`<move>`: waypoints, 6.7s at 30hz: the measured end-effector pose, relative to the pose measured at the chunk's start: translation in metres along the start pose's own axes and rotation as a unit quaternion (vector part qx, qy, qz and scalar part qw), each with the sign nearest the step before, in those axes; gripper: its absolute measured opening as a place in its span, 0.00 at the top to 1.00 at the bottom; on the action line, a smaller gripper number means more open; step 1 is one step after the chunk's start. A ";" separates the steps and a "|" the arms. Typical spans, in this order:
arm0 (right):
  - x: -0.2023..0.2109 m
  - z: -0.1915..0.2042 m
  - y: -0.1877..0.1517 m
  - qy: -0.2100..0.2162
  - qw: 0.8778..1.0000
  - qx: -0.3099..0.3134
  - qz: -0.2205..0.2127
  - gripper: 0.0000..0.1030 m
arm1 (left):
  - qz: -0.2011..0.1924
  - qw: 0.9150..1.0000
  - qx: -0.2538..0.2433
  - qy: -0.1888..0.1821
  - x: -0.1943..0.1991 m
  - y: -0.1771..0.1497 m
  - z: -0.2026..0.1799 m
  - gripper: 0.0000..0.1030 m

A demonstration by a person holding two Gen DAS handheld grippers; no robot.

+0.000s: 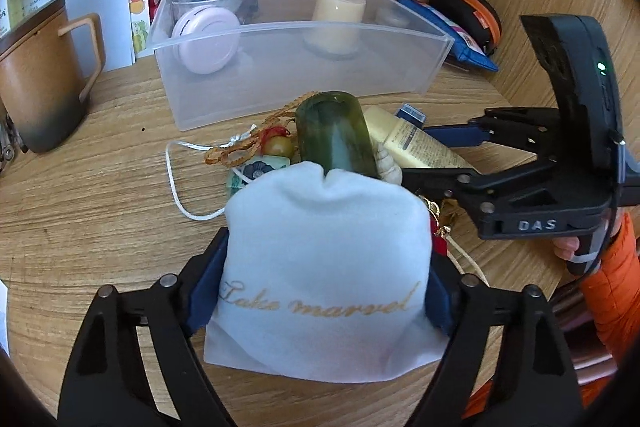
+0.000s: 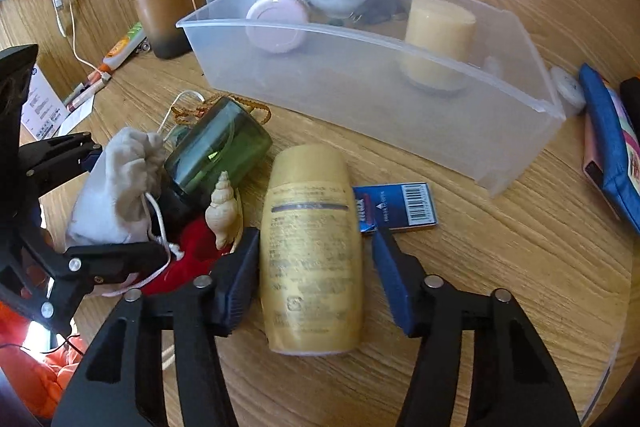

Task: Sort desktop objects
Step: 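Grasp the white drawstring bag with left tool while right tool grasps gold sunscreen bottle, then carry the white bag and gold bottle over the clear bin, then release the bag with left tool while right tool sets gold bottle upright in bin, then grasp the dark green bottle with left tool while right tool approaches blue card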

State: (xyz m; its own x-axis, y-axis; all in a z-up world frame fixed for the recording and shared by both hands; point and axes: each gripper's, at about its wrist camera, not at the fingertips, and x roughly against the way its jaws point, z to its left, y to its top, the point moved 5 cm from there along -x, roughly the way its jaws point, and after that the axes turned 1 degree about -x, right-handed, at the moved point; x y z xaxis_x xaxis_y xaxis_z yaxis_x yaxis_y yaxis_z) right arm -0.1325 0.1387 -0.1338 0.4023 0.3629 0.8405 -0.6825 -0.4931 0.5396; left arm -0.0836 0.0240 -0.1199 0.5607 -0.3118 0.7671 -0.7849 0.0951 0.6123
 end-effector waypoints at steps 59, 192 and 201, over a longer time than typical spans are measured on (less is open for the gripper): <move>0.112 -0.021 0.076 -0.037 0.986 -0.027 -0.162 0.56 | -0.148 0.989 0.016 0.018 0.099 0.127 0.051 0.40; 0.029 -0.029 -0.012 -0.090 0.993 -0.039 -0.060 0.28 | 0.003 0.998 -0.061 0.034 -0.019 0.050 -0.029 0.50; -0.005 -0.028 -0.003 -0.084 0.996 -0.030 -0.028 0.34 | 0.009 0.998 -0.050 0.028 -0.031 0.058 -0.025 0.50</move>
State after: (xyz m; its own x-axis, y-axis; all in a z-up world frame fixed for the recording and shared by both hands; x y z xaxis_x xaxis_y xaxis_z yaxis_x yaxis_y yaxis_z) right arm -0.1498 0.1607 -0.1414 0.5339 0.2493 0.8079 -0.6890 -0.4256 0.5867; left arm -0.1400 0.0633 -0.1033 0.5621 -0.2560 0.7865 -0.7670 0.1946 0.6115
